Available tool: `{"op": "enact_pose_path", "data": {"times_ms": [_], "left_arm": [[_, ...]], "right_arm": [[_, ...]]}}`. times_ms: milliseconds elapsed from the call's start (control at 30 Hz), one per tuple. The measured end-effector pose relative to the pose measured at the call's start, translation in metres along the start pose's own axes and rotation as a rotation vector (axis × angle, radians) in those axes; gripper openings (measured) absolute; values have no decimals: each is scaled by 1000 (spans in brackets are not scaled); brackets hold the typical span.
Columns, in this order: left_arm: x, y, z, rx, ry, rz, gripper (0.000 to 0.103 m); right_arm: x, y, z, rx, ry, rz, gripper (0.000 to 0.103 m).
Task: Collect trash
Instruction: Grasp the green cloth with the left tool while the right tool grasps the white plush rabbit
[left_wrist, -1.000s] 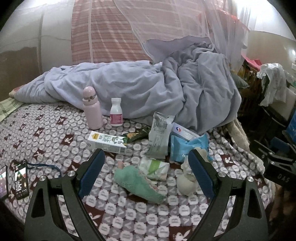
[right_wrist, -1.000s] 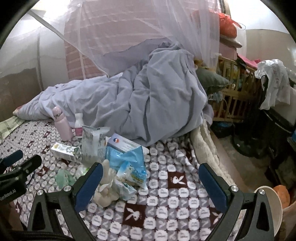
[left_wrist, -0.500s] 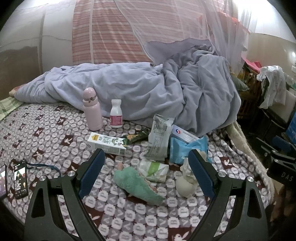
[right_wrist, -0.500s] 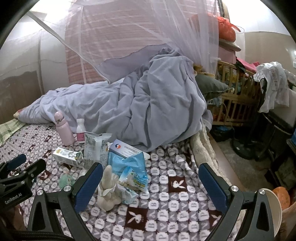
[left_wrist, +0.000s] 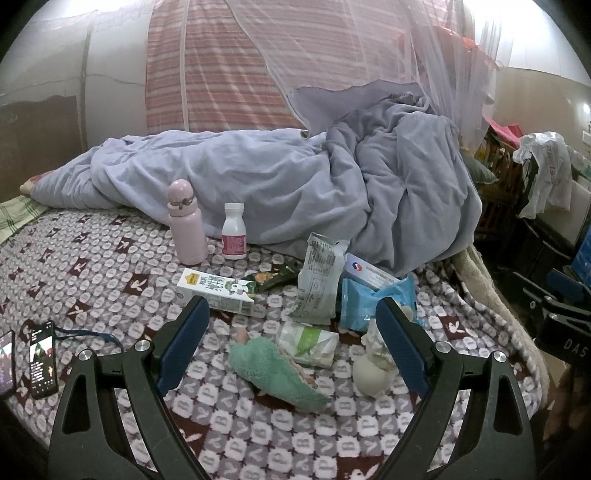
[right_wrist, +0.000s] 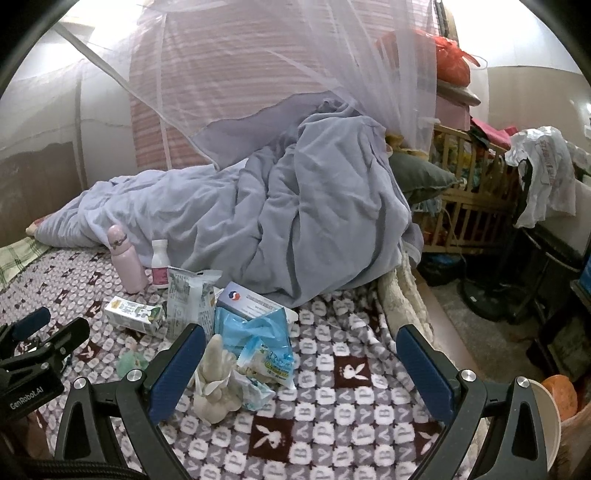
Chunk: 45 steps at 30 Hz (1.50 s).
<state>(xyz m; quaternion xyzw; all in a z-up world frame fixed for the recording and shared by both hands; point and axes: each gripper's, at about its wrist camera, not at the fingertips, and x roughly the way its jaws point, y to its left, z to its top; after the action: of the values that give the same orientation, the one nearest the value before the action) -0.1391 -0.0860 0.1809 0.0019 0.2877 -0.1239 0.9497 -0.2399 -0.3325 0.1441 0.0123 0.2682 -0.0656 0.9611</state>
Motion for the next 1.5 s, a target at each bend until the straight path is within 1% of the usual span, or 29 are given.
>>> {"op": "enact_pose_path", "data": {"times_ms": [533, 1067, 1300, 1400, 1500], "left_arm": [[3, -1, 2, 0, 5, 5, 91], [10, 1, -12, 1, 31, 15, 91], [16, 18, -22, 15, 66, 45, 91], [20, 31, -30, 15, 95, 52, 91], [25, 45, -40, 12, 140, 52, 91]], "right_arm": [[2, 1, 3, -5, 11, 5, 102], [7, -1, -2, -13, 42, 9, 102], [15, -7, -8, -5, 78, 30, 102], [21, -11, -15, -3, 118, 53, 102], [29, -13, -24, 0, 156, 70, 102]]}}
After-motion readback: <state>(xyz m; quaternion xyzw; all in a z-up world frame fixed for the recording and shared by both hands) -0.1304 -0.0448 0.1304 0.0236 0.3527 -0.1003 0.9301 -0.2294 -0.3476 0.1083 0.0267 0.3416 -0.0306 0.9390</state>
